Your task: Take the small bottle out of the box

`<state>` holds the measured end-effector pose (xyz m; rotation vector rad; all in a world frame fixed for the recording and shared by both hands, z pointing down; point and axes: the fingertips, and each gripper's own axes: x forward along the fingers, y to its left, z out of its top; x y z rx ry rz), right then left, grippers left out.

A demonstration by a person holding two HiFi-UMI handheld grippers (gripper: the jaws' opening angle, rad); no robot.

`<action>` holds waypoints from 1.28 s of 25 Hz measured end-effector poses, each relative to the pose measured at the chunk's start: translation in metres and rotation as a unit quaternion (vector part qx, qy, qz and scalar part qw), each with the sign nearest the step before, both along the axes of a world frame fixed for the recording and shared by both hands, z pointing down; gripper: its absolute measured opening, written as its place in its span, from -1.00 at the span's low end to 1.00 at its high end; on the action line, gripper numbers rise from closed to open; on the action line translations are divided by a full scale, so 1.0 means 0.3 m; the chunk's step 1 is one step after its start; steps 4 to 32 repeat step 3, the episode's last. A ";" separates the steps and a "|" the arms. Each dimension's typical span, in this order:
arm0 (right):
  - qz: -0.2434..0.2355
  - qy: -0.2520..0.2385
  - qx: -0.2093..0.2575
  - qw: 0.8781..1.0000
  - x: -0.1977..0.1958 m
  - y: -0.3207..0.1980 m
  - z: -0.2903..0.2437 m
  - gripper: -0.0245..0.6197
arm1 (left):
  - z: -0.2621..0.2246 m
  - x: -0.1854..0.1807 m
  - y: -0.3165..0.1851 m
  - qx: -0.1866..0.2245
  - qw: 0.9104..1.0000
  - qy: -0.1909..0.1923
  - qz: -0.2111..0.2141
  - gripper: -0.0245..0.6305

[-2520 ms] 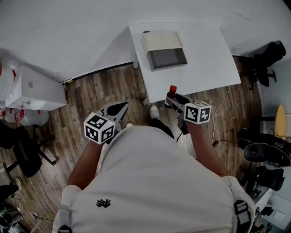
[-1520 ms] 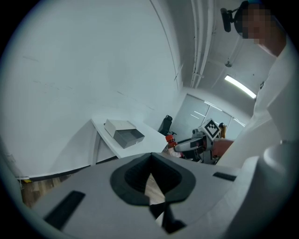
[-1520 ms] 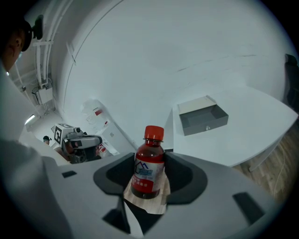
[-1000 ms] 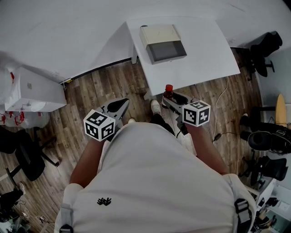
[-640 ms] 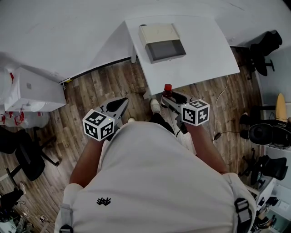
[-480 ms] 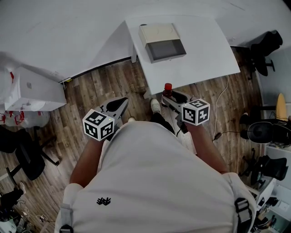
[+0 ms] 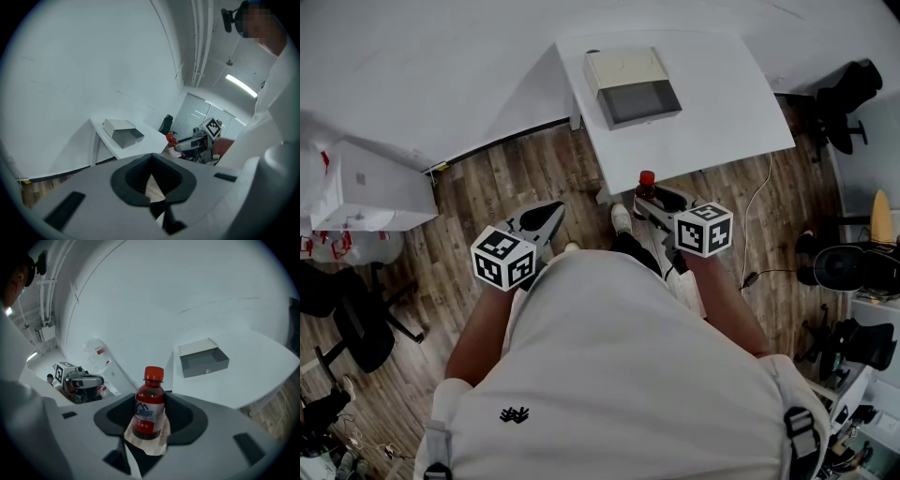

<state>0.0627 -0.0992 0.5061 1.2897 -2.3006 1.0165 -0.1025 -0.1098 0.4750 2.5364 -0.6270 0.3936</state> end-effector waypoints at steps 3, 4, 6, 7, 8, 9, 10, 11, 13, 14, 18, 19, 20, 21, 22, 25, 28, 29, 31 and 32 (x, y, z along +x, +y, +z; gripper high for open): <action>0.001 0.000 0.000 1.000 0.013 -0.002 0.001 -0.29 | 0.000 0.010 0.001 0.000 1.000 0.000 0.001 -0.91; 0.001 0.000 0.000 1.000 0.013 -0.002 0.001 -0.29 | 0.000 0.010 0.001 0.000 1.000 0.000 0.001 -0.91; 0.001 0.000 0.000 1.000 0.013 -0.002 0.001 -0.29 | 0.000 0.010 0.001 0.000 1.000 0.000 0.001 -0.91; 0.001 0.000 0.000 1.000 0.013 -0.002 0.001 -0.29 | 0.000 0.010 0.001 0.000 1.000 0.000 0.001 -0.91; 0.001 0.000 0.000 1.000 0.013 -0.002 0.001 -0.29 | 0.000 0.010 0.001 0.000 1.000 0.000 0.001 -0.91; 0.001 0.000 0.000 1.000 0.013 -0.002 0.001 -0.29 | 0.000 0.010 0.001 0.000 1.000 0.000 0.001 -0.91; 0.001 0.000 0.000 1.000 0.013 -0.002 0.001 -0.29 | 0.000 0.010 0.001 0.000 1.000 0.000 0.001 -0.91; 0.001 0.000 0.000 1.000 0.013 -0.002 0.001 -0.29 | 0.000 0.010 0.001 0.000 1.000 0.000 0.001 -0.91; 0.001 0.000 0.000 1.000 0.013 -0.002 0.001 -0.29 | 0.000 0.010 0.001 0.000 1.000 0.000 0.001 -0.91; 0.001 0.000 0.000 1.000 0.013 -0.002 0.001 -0.29 | 0.000 0.010 0.001 0.000 1.000 0.000 0.001 -0.91; 0.001 0.000 0.000 1.000 0.013 -0.002 0.001 -0.29 | 0.000 0.010 0.001 0.000 1.000 0.000 0.001 -0.91; 0.001 0.000 0.000 1.000 0.013 -0.002 0.001 -0.29 | 0.000 0.010 0.001 0.000 1.000 0.000 0.001 -0.91; 0.001 0.000 0.000 1.000 0.013 -0.002 0.001 -0.29 | 0.000 0.010 0.001 0.000 1.000 0.000 0.001 -0.91; 0.001 0.000 0.000 1.000 0.013 -0.002 0.001 -0.29 | 0.000 0.010 0.001 0.000 1.000 0.000 0.001 -0.91; 0.001 0.000 0.000 1.000 0.013 -0.002 0.001 -0.29 | 0.000 0.010 0.001 0.000 1.000 0.000 0.001 -0.91; 0.001 0.000 0.000 1.000 0.013 -0.002 0.001 -0.29 | 0.000 0.010 0.001 0.000 1.000 0.000 0.001 -0.91; 0.001 0.000 0.000 1.000 0.013 -0.002 0.001 -0.29 | 0.000 0.010 0.001 0.000 1.000 0.000 0.001 -0.91; 0.001 0.000 0.000 1.000 0.013 -0.002 0.001 -0.29 | 0.000 0.010 0.001 0.000 1.000 0.000 0.001 -0.91; 0.001 0.000 0.000 1.000 0.013 -0.002 0.001 -0.29 | 0.000 0.010 0.001 0.000 1.000 0.000 0.001 -0.91; 0.001 0.000 0.000 1.000 0.013 -0.002 0.001 -0.29 | 0.000 0.010 0.001 0.000 1.000 0.000 0.001 -0.91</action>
